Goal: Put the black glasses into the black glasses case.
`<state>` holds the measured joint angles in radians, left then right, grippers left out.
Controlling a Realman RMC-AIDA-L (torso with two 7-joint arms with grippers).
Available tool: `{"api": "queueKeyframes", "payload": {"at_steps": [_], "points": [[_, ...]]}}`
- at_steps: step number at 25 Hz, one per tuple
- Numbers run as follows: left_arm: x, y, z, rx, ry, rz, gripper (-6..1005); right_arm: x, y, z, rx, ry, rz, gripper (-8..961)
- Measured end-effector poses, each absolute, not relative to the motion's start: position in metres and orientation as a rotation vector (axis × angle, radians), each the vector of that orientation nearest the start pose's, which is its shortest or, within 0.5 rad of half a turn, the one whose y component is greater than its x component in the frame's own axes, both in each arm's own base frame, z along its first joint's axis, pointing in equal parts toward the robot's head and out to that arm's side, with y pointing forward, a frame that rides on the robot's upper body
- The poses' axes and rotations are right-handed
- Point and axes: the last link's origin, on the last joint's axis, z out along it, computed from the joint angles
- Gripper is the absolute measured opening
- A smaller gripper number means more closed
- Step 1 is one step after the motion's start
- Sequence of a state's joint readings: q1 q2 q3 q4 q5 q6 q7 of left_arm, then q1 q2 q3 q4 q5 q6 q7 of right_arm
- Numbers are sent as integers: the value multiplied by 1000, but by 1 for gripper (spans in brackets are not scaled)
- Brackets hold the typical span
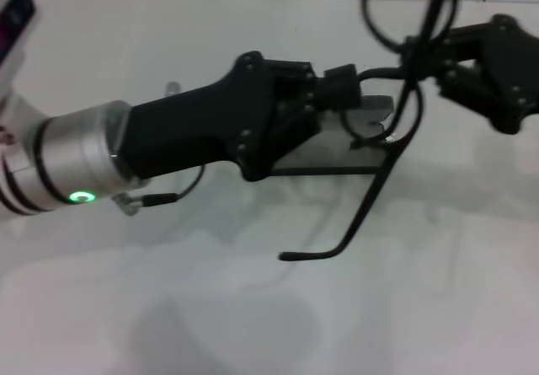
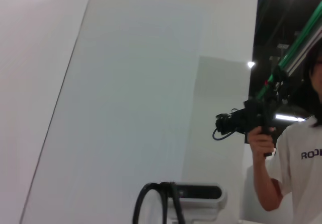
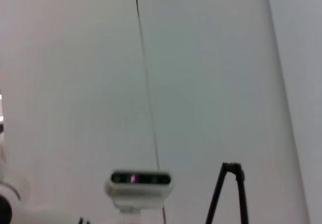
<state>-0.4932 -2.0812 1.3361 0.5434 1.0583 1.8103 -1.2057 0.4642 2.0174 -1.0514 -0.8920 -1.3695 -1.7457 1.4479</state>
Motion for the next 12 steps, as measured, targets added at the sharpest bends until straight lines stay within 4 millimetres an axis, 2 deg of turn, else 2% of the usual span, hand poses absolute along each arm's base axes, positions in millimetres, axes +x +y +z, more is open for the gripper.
{"api": "queueKeyframes", "payload": {"at_steps": [5,8,12], "points": [[-176,282,-6,-2677,-253,-1658,47,180,309,79,-2630,122,1436,66],[-175,279,-12,-2710,-243,-1643,48,182,302,97,-2500,58,1600,66],[-166,274,-25,-2800,-170,-1620,48,185,299,112,-2351,10,1726,66]]}}
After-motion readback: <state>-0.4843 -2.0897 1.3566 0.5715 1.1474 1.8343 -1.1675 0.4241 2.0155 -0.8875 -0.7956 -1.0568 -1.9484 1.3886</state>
